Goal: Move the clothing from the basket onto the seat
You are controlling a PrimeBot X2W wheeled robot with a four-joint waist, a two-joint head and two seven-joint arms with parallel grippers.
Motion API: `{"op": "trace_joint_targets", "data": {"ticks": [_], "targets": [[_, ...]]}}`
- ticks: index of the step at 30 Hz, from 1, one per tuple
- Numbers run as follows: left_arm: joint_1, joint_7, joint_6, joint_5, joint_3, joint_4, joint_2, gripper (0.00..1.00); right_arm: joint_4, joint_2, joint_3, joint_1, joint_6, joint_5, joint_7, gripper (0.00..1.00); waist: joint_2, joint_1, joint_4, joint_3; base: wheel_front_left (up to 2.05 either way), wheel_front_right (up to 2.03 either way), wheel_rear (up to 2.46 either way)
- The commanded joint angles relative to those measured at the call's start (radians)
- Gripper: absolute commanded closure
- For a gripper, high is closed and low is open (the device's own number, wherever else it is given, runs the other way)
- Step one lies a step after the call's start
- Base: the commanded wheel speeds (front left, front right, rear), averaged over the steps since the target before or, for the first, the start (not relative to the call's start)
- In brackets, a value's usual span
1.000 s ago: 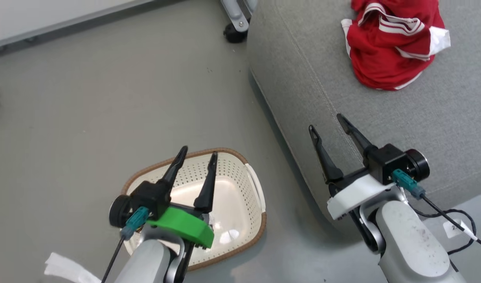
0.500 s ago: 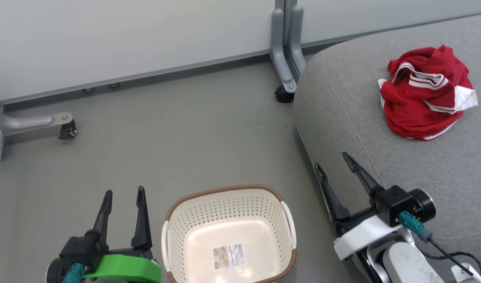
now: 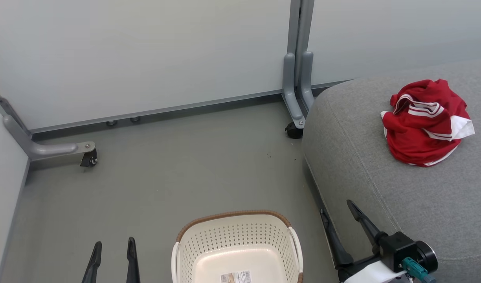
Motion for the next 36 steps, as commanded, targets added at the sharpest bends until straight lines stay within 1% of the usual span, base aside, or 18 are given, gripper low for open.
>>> {"op": "trace_joint_targets", "data": {"ticks": [1,9,15,20,25,29,30,33,36], "targets": [[0.020,0.001,0.003,0.004,0.006,-0.007,0.002,0.00,-0.009,0.003,-0.007,0.013,0.000,-0.005,-0.003,0.00,0.0000,0.0001,-0.003,-0.005,0.00,0.00,0.00],[0.032,0.001,-0.009,0.024,0.017,0.008,0.002,0.00,-0.019,0.008,-0.018,0.020,0.000,-0.016,-0.003,0.00,0.0000,0.0001,-0.001,-0.007,0.00,0.00,0.00],[0.020,0.001,-0.002,0.015,0.022,0.017,0.002,0.00,-0.017,0.013,-0.028,0.023,0.000,-0.015,-0.003,0.00,0.0000,0.0001,0.002,-0.010,0.00,0.00,0.00],[0.020,0.001,-0.005,0.016,0.017,0.021,0.002,0.00,-0.015,0.016,-0.031,0.022,0.000,-0.014,-0.003,0.00,0.0000,0.0001,-0.001,-0.010,0.00,0.00,0.00],[0.018,0.001,-0.008,0.029,0.017,0.027,0.002,0.00,-0.015,0.019,-0.035,0.028,0.000,-0.015,-0.003,0.00,0.0000,0.0001,-0.002,-0.016,0.00,0.00,0.00],[0.012,0.001,0.000,0.043,0.017,0.025,0.002,0.00,-0.012,0.019,-0.034,0.031,0.000,-0.014,-0.003,0.00,0.0000,0.0001,-0.003,-0.022,0.00,0.00,0.00],[0.021,0.000,-0.002,0.041,0.015,0.031,0.000,1.00,-0.010,0.021,-0.033,0.020,0.000,-0.008,0.000,1.00,0.0000,0.0001,-0.002,-0.021,0.00,0.00,0.00],[0.022,0.001,-0.002,0.036,0.012,0.060,-0.002,1.00,0.014,0.022,-0.030,0.031,0.000,-0.002,0.001,1.00,0.0000,0.0001,-0.002,-0.021,0.00,0.00,0.00],[0.008,0.012,-0.005,-0.024,0.014,0.064,-0.001,1.00,0.011,0.020,-0.037,0.028,0.000,0.062,0.010,1.00,0.0000,0.0001,-0.002,-0.018,0.00,0.00,0.00]]}}
